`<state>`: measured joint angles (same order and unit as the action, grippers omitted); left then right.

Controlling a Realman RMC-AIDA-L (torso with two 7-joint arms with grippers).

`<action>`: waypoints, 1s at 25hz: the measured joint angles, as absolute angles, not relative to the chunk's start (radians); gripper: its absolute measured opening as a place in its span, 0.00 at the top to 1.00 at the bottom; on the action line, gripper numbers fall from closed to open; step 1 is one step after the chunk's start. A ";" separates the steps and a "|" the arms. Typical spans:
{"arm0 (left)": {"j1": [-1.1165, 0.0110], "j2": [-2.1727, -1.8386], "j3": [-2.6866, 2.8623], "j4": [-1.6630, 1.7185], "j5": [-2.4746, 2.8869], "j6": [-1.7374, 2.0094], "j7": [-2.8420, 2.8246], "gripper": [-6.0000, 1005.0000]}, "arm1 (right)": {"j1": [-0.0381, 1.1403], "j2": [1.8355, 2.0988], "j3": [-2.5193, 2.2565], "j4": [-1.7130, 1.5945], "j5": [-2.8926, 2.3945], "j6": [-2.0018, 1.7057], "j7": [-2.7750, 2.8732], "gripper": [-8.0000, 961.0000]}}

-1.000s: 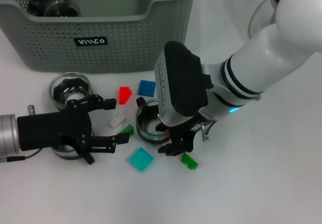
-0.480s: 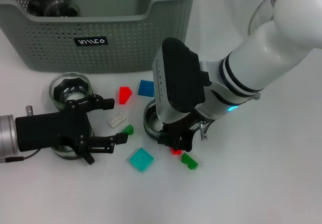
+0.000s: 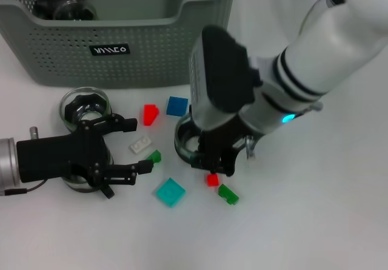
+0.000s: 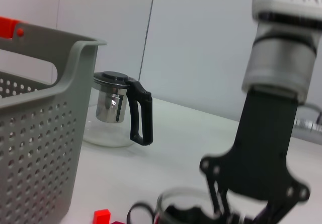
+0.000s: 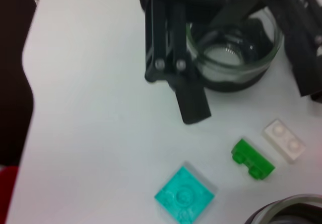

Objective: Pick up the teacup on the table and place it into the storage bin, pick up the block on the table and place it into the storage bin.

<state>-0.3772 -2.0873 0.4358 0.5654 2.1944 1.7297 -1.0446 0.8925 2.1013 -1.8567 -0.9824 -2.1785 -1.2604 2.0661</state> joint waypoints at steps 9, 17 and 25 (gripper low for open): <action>-0.369 -2.081 0.436 0.574 2.200 1.744 -1.045 0.07 | 0.899 2.100 -1.630 -1.182 -2.230 -1.536 2.173 0.93; -0.361 -2.072 0.436 0.577 2.201 1.747 -1.045 0.07 | 0.971 2.101 -1.488 -1.303 -2.227 -1.620 2.237 0.93; -0.363 -2.072 0.435 0.578 2.196 1.754 -1.045 0.07 | 1.137 2.104 -1.357 -1.318 -2.285 -1.613 2.287 0.93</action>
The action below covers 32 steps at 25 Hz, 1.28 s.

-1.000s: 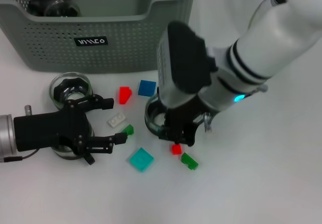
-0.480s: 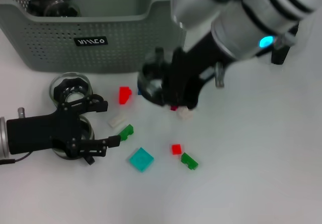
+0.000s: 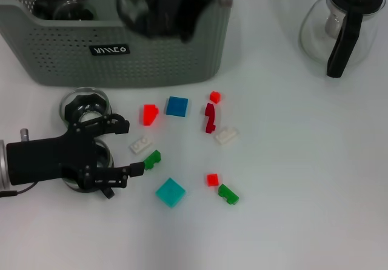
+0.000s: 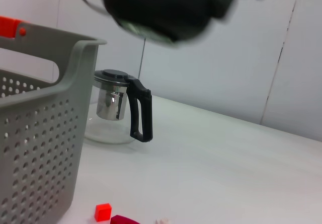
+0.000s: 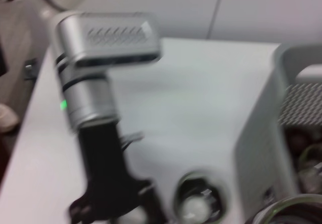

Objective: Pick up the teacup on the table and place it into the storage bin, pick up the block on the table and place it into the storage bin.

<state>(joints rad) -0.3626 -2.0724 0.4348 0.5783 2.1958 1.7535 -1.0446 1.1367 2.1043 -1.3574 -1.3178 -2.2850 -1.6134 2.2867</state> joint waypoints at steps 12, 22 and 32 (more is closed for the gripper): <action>-0.367 -2.073 0.425 0.574 2.192 1.746 -1.045 0.07 | 1.189 2.104 -1.379 -1.027 -2.397 -1.116 2.140 0.93; -0.378 -2.072 0.423 0.569 2.190 1.727 -1.045 0.07 | 1.214 2.106 -1.410 -0.696 -2.240 -0.764 1.901 0.93; -0.382 -2.079 0.423 0.565 2.189 1.696 -1.046 0.07 | 1.216 2.111 -1.510 -0.577 -2.172 -0.568 1.820 0.93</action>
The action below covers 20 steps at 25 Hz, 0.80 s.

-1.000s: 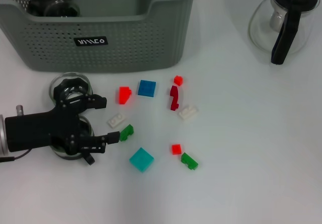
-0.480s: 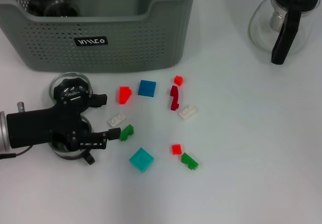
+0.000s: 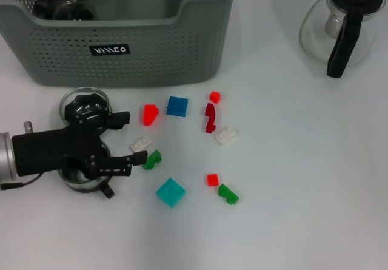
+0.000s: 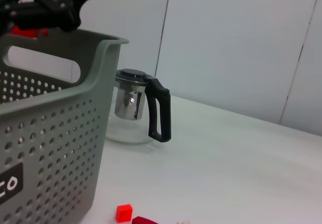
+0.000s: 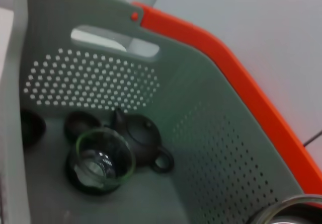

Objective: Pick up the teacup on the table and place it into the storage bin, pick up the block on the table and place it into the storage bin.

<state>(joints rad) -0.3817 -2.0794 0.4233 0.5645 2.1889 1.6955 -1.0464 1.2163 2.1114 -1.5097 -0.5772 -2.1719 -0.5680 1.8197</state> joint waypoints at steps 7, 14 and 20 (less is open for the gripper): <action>-0.391 -2.079 0.423 0.565 2.189 1.698 -1.051 0.07 | 1.213 2.112 -1.543 -0.546 -2.145 -0.513 1.804 0.93; -0.394 -2.079 0.423 0.564 2.189 1.696 -1.051 0.07 | 1.209 2.112 -1.551 -0.519 -2.096 -0.492 1.767 0.93; -0.396 -2.078 0.423 0.564 2.189 1.696 -1.051 0.07 | 1.207 2.112 -1.568 -0.509 -2.095 -0.468 1.767 0.93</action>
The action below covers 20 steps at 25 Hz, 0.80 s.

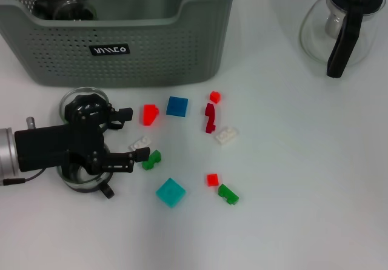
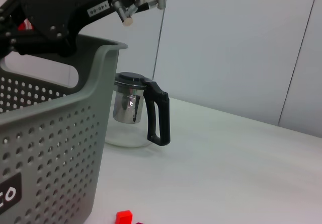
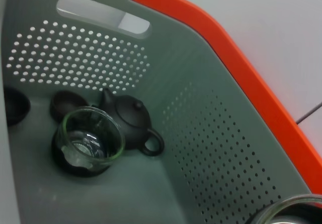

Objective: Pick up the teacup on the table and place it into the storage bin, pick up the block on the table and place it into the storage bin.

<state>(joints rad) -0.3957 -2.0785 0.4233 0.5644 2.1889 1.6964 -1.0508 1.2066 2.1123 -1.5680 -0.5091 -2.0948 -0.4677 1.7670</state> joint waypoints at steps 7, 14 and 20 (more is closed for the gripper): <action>-0.390 -2.080 0.423 0.564 2.189 1.699 -1.051 0.07 | 1.202 2.114 -1.590 -0.502 -2.094 -0.455 1.769 0.93; -0.390 -2.082 0.424 0.564 2.189 1.699 -1.050 0.07 | 1.201 2.115 -1.599 -0.492 -2.094 -0.447 1.775 0.93; -0.393 -2.082 0.426 0.564 2.192 1.698 -1.049 0.07 | 1.201 2.115 -1.598 -0.488 -2.094 -0.446 1.780 0.93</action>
